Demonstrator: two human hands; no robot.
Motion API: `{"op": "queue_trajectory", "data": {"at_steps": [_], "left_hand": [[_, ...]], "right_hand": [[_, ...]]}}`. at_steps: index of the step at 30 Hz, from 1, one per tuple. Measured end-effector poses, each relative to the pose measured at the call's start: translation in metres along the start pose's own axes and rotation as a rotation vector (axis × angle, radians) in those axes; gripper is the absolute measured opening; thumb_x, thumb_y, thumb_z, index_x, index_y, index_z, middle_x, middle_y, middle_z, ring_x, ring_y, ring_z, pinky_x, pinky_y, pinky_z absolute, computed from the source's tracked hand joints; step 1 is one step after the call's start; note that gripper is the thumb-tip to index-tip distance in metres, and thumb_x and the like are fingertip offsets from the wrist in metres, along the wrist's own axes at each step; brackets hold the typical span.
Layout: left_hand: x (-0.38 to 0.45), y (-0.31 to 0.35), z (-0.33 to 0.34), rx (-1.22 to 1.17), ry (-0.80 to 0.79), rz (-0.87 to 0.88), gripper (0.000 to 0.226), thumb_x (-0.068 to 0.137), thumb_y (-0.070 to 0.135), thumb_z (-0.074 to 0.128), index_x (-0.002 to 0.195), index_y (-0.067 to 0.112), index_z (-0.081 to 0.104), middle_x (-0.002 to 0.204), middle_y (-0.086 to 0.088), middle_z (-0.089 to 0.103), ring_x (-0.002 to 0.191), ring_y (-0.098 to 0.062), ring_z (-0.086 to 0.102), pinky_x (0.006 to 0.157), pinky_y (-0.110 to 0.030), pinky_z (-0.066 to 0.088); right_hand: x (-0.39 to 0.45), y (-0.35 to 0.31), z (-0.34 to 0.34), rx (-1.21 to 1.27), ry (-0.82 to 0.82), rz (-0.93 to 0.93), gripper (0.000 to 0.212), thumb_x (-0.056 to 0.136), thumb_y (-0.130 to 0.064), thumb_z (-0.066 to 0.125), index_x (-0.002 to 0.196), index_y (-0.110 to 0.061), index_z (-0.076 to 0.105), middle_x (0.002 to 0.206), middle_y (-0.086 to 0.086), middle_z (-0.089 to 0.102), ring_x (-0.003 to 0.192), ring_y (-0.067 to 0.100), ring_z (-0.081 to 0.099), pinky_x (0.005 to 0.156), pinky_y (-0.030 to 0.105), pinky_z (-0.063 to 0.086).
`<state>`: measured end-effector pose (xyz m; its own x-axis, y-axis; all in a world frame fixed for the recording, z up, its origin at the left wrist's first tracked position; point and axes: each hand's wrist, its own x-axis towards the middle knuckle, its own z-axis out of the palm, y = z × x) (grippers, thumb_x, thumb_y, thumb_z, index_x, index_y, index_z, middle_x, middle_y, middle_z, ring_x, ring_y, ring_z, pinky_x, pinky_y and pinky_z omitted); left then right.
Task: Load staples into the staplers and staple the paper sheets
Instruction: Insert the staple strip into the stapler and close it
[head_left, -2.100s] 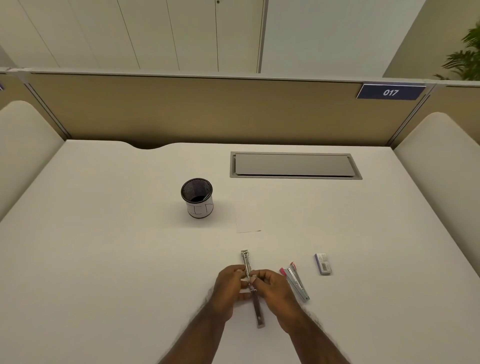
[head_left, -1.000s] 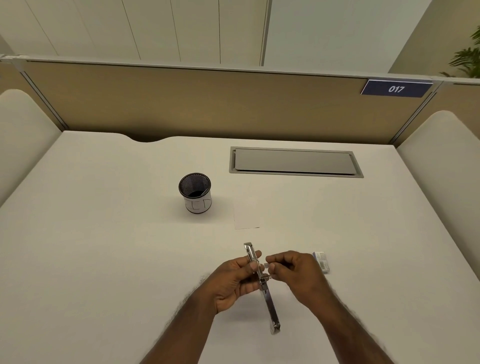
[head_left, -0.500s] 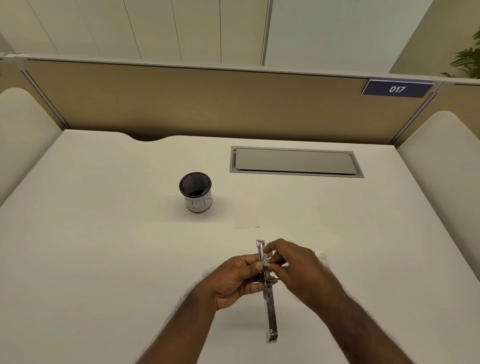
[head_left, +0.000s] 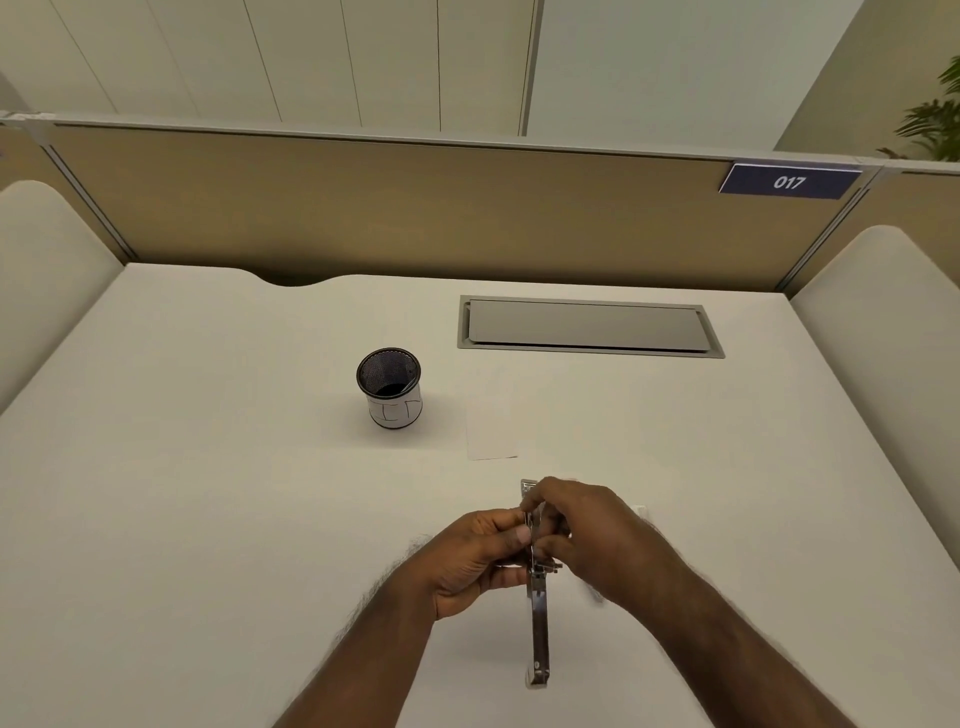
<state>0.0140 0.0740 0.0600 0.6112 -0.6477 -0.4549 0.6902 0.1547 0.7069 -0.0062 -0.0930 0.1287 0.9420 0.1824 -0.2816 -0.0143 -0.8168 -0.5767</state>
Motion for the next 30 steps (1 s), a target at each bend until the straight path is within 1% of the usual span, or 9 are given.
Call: {"op": "queue_trajectory", "data": {"at_steps": [4, 6, 8, 10, 14, 18, 22, 26, 30], "left_hand": [[0.0, 0.0, 0.0, -0.027, -0.012, -0.014, 0.034, 0.091, 0.016, 0.059, 0.123, 0.006, 0.064, 0.097, -0.005, 0.071, 0.094, -0.018, 0.068, 0.077, -0.027, 0.058], [0.0, -0.001, 0.001, -0.011, -0.026, -0.014, 0.034, 0.093, 0.016, 0.058, 0.125, 0.005, 0.063, 0.103, -0.006, 0.071, 0.095, -0.018, 0.068, 0.082, -0.029, 0.058], [0.0, -0.001, 0.002, 0.003, -0.041, -0.016, 0.034, 0.093, 0.016, 0.058, 0.124, 0.005, 0.063, 0.106, -0.008, 0.07, 0.097, -0.019, 0.068, 0.084, -0.031, 0.058], [0.0, -0.002, 0.005, -0.006, -0.047, -0.02, 0.032, 0.093, 0.016, 0.057, 0.122, 0.005, 0.064, 0.103, -0.007, 0.071, 0.094, -0.018, 0.069, 0.077, -0.028, 0.059], [-0.001, -0.002, 0.007, -0.031, -0.059, -0.016, 0.031, 0.092, 0.015, 0.057, 0.12, 0.006, 0.065, 0.103, -0.008, 0.072, 0.09, -0.018, 0.07, 0.073, -0.024, 0.058], [0.001, -0.003, 0.005, -0.026, -0.065, 0.003, 0.033, 0.093, 0.018, 0.058, 0.123, 0.006, 0.064, 0.11, -0.011, 0.069, 0.103, -0.027, 0.067, 0.08, -0.029, 0.058], [0.0, -0.002, 0.003, -0.091, -0.016, 0.029, 0.028, 0.089, 0.016, 0.06, 0.115, 0.011, 0.069, 0.096, -0.007, 0.069, 0.088, -0.022, 0.07, 0.074, -0.029, 0.059], [0.001, 0.0, 0.003, -0.174, 0.025, 0.065, 0.03, 0.087, 0.013, 0.061, 0.117, 0.008, 0.065, 0.095, -0.009, 0.068, 0.081, -0.019, 0.07, 0.069, -0.029, 0.06], [0.001, 0.0, 0.007, -0.198, 0.036, 0.072, 0.03, 0.085, 0.012, 0.062, 0.114, 0.006, 0.065, 0.094, -0.01, 0.067, 0.08, -0.019, 0.07, 0.068, -0.029, 0.059]], "right_hand": [[0.001, 0.006, 0.002, 0.337, 0.05, 0.215, 0.027, 0.071, -0.009, 0.077, 0.085, -0.027, 0.063, 0.072, -0.006, 0.066, 0.057, 0.007, 0.059, 0.064, 0.032, 0.058], [0.001, 0.008, 0.003, 0.478, 0.031, 0.29, 0.023, 0.073, -0.008, 0.076, 0.088, -0.019, 0.063, 0.07, -0.004, 0.065, 0.058, 0.012, 0.062, 0.064, 0.037, 0.061], [0.0, 0.008, 0.003, 0.583, 0.007, 0.34, 0.023, 0.075, -0.006, 0.073, 0.093, -0.013, 0.062, 0.068, -0.002, 0.064, 0.058, 0.013, 0.064, 0.063, 0.033, 0.06], [-0.001, 0.006, 0.003, 0.666, 0.014, 0.377, 0.021, 0.077, -0.006, 0.07, 0.096, -0.011, 0.062, 0.069, 0.001, 0.064, 0.058, 0.013, 0.064, 0.059, 0.03, 0.057], [-0.002, 0.003, 0.008, 0.689, 0.167, 0.406, 0.011, 0.081, -0.012, 0.07, 0.09, -0.011, 0.065, 0.067, 0.005, 0.066, 0.055, 0.016, 0.064, 0.056, 0.032, 0.056], [-0.006, 0.0, 0.014, 0.664, 0.261, 0.337, 0.006, 0.086, -0.021, 0.068, 0.086, -0.015, 0.066, 0.074, 0.007, 0.067, 0.055, 0.018, 0.066, 0.057, 0.039, 0.06], [-0.018, 0.007, 0.009, 0.629, 0.277, 0.159, 0.008, 0.089, -0.026, 0.065, 0.082, -0.023, 0.065, 0.082, 0.0, 0.069, 0.071, 0.016, 0.069, 0.066, 0.04, 0.061], [-0.032, 0.015, 0.006, 0.457, 0.194, -0.08, 0.019, 0.075, -0.019, 0.08, 0.08, -0.03, 0.064, 0.087, -0.008, 0.063, 0.086, 0.011, 0.065, 0.071, 0.024, 0.057], [-0.032, 0.02, 0.011, 0.25, 0.281, -0.234, 0.015, 0.081, -0.021, 0.075, 0.082, -0.032, 0.066, 0.084, -0.013, 0.062, 0.085, 0.008, 0.063, 0.073, 0.02, 0.055]]}}
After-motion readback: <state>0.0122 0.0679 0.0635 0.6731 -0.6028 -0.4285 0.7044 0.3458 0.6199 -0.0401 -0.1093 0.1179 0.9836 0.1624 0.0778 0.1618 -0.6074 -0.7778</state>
